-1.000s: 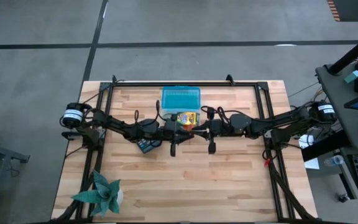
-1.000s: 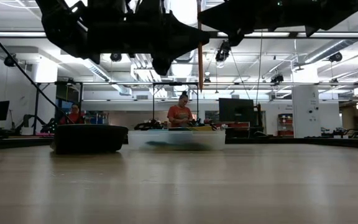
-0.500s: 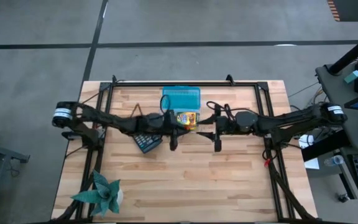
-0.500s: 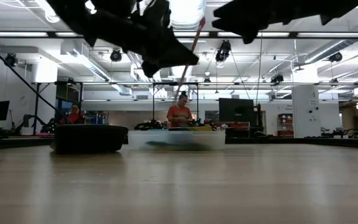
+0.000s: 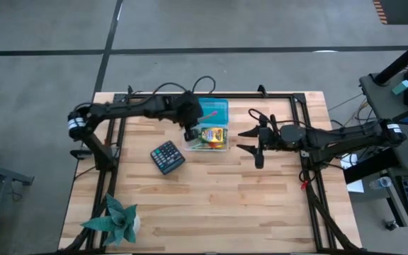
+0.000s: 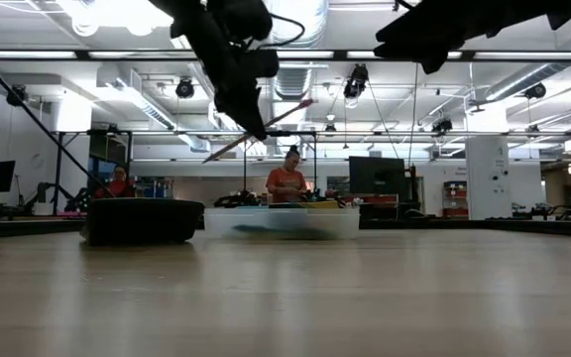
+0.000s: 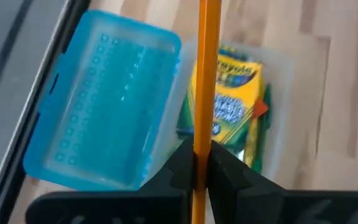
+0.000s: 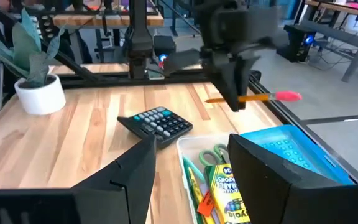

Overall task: Pack school essentials
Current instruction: Put the orange pencil into the blue supply box

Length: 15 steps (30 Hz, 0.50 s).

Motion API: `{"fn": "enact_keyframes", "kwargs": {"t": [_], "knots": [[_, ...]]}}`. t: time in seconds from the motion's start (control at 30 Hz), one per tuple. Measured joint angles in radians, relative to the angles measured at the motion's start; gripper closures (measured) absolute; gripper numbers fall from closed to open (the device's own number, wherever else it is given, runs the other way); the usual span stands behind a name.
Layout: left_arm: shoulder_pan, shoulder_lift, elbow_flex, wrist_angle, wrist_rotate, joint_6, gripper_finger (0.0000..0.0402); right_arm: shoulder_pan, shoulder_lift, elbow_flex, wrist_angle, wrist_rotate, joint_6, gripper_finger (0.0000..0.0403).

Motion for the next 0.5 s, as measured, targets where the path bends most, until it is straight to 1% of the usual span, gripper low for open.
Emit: {"fn": "enact_keyframes", "kwargs": {"t": [0.17, 0.33, 0.4, 0.5], "knots": [[0.029, 0.1, 0.099, -0.04, 0.044, 0.082, 0.0397, 0.0, -0.014, -0.027, -0.003, 0.0, 0.004, 0.0213], [0.032, 0.202, 0.178, -0.047, 0.047, 0.173, 0.0397, 0.0, -0.019, -0.04, 0.003, 0.0, 0.003, 0.0213], [0.032, 0.243, 0.201, -0.08, 0.031, 0.212, 0.0397, 0.0, -0.019, -0.042, 0.001, 0.0, 0.002, 0.0213], [0.034, 0.289, 0.21, -0.107, -0.022, 0.272, 0.0397, 0.0, -0.018, -0.042, -0.001, 0.0, -0.002, 0.0213]]}}
